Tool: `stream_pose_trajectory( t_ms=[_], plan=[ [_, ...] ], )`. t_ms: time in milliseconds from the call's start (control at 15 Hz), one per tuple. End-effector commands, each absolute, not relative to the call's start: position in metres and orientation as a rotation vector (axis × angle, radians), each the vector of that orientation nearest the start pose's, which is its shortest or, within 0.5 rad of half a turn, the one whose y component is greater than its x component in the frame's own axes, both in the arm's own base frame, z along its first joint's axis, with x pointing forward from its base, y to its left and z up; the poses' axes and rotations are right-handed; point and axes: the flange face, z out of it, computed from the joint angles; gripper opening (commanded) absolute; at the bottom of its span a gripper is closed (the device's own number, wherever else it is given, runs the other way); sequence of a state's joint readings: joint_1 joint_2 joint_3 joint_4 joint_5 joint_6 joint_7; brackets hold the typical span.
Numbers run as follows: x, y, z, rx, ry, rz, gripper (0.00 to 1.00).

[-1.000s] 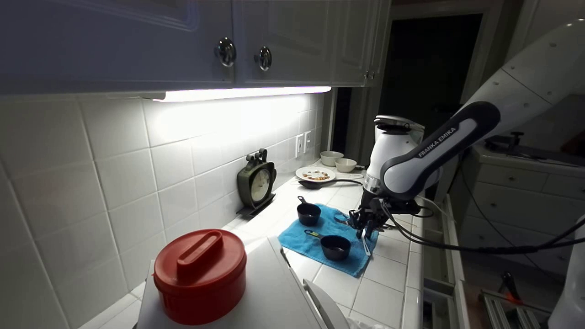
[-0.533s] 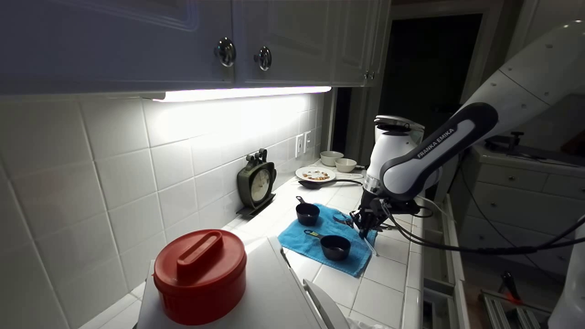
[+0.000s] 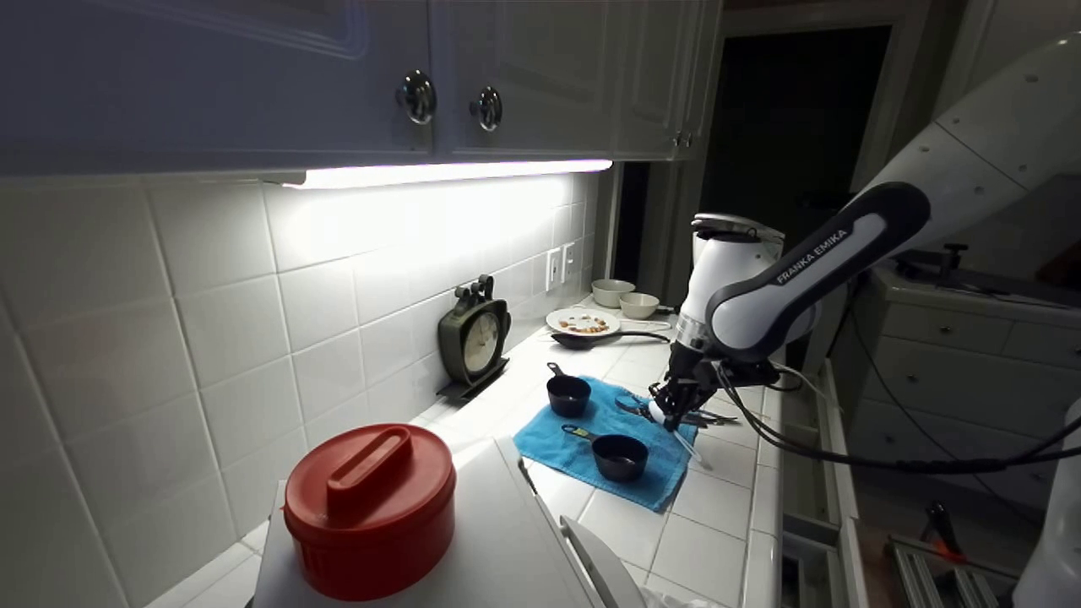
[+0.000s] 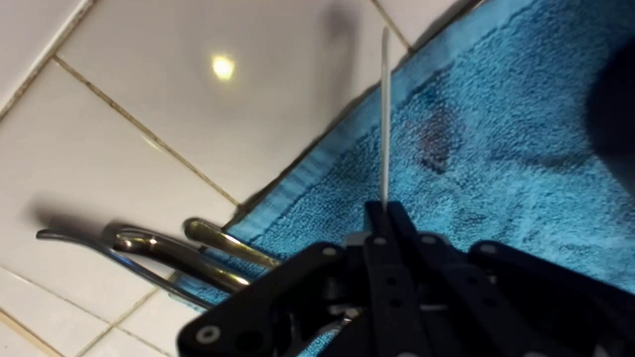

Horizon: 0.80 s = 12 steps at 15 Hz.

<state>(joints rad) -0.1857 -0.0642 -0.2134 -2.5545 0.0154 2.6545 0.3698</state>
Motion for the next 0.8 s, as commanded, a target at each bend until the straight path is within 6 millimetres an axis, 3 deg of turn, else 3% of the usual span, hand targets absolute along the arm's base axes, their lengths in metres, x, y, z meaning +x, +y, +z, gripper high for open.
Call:
stream_pose_trajectory(
  t_ms=[0, 400, 733],
  plan=[
    [0.424, -0.184, 0.320, -2.990, 1.040, -0.215, 0.06],
    [0.430, -0.182, 0.320, -3.234, 0.745, -0.035, 0.05],
    [0.444, -0.173, 0.325, -3.358, 0.531, -0.088, 0.05]
  ],
)
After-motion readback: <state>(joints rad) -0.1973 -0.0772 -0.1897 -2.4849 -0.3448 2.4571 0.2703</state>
